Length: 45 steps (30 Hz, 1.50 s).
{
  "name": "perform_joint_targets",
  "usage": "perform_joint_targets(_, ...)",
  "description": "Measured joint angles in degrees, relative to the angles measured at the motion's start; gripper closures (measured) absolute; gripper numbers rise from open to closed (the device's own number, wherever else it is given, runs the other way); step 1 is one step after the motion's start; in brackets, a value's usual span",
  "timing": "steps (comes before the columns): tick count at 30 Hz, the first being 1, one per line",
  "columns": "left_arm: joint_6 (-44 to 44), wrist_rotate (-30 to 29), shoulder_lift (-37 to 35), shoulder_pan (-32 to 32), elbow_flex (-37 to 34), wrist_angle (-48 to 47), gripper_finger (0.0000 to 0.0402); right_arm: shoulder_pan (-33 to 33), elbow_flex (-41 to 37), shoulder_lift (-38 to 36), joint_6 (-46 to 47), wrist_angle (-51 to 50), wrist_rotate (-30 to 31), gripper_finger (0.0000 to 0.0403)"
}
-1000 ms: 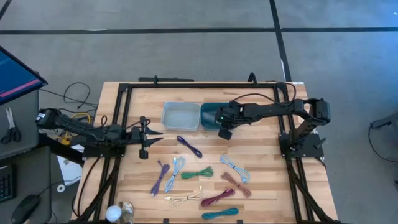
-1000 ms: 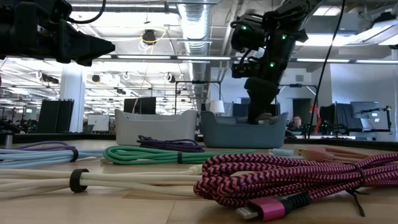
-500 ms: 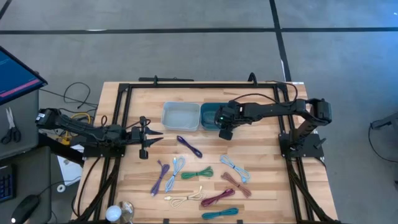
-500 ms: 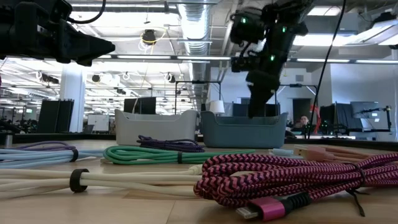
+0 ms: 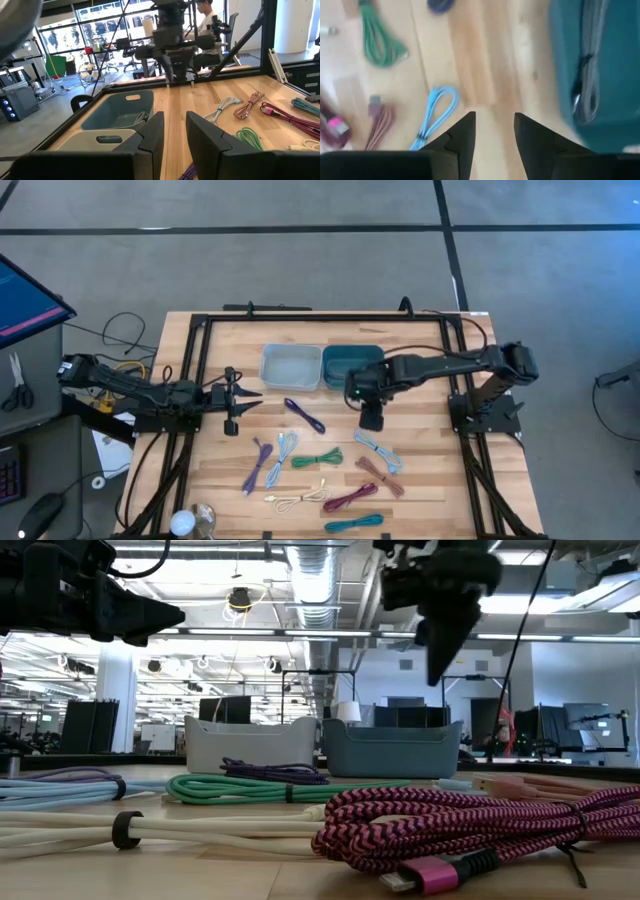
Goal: Pick & Place USB Port
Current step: Put the right light blue charger cable into the white bin
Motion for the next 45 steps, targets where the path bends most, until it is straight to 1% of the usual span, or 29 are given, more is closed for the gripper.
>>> perform_joint_targets(4, 0.0, 0.0, 0.0, 0.0, 0.0, 0.0, 0.032, 3.7, 0.0, 0.0, 3.5, -2.4, 0.2, 0.0273)
perform_joint_targets(6, 0.0, 0.0, 0.0, 0.0, 0.0, 0.0, 0.032, 5.8, 0.0, 0.0, 5.4, -2.1, 2.0, 0.0272)
perform_joint_targets(8, 0.0, 0.0, 0.0, 0.0, 0.0, 0.0, 0.032, 8.2, 0.0, 0.0, 7.0, -1.6, 7.0, 0.0271)
perform_joint_targets(13, 0.0, 0.0, 0.0, 0.0, 0.0, 0.0, 0.032, 14.7, 0.0, 0.0, 11.1, -3.0, 22.4, 0.0272)
perform_joint_targets(15, 0.0, 0.0, 0.0, 0.0, 0.0, 0.0, 0.032, 16.7, 0.0, 0.0, 13.6, -4.4, 26.1, 0.0275)
perform_joint_targets(18, 0.0, 0.0, 0.0, 0.0, 0.0, 0.0, 0.032, 19.3, 0.0, 0.0, 18.4, -7.1, 29.7, 0.0281)
perform_joint_targets(22, 0.0, 0.0, 0.0, 0.0, 0.0, 0.0, 0.032, 22.6, 0.0, 0.0, 25.0, -11.6, 31.6, 0.0287)
perform_joint_targets(24, 0.0, 0.0, 0.0, 0.0, 0.0, 0.0, 0.032, 24.5, 0.0, 0.0, 28.5, -14.3, 33.5, 0.0291)
perform_joint_targets(28, 0.0, 0.0, 0.0, 0.0, 0.0, 0.0, 0.032, 28.2, -2.4, -0.5, 34.5, -15.5, 37.5, 0.0304)
perform_joint_targets(31, 0.0, 0.0, 0.0, 0.0, 0.0, 0.0, 0.032, 30.2, -6.8, -2.9, 37.0, -12.0, 39.1, 0.0318)
perform_joint_targets(33, 0.0, 0.0, 0.0, 0.0, 0.0, 0.0, 0.032, 31.2, -10.5, -5.1, 38.3, -9.7, 39.0, 0.0327)
perform_joint_targets(37, -0.2, 0.0, 0.0, 0.0, 0.0, 0.0, 0.032, 30.9, -15.7, -11.9, 38.4, -6.4, 39.2, 0.034)
perform_joint_targets(39, -0.2, 0.0, 0.0, 0.0, 0.0, 0.0, 0.032, 30.6, -18.2, -16.0, 37.1, -5.1, 39.2, 0.0344)
perform_joint_targets(42, -0.2, 0.0, 0.0, 0.0, 0.0, 0.0, 0.032, 30.1, -22.2, -23.6, 33.7, -0.2, 40.7, 0.0347)
perform_joint_targets(45, -0.2, 0.0, 0.0, 0.0, 0.0, 0.0, 0.032, 30.2, -27.6, -31.7, 28.6, 8.0, 41.0, 0.0349)
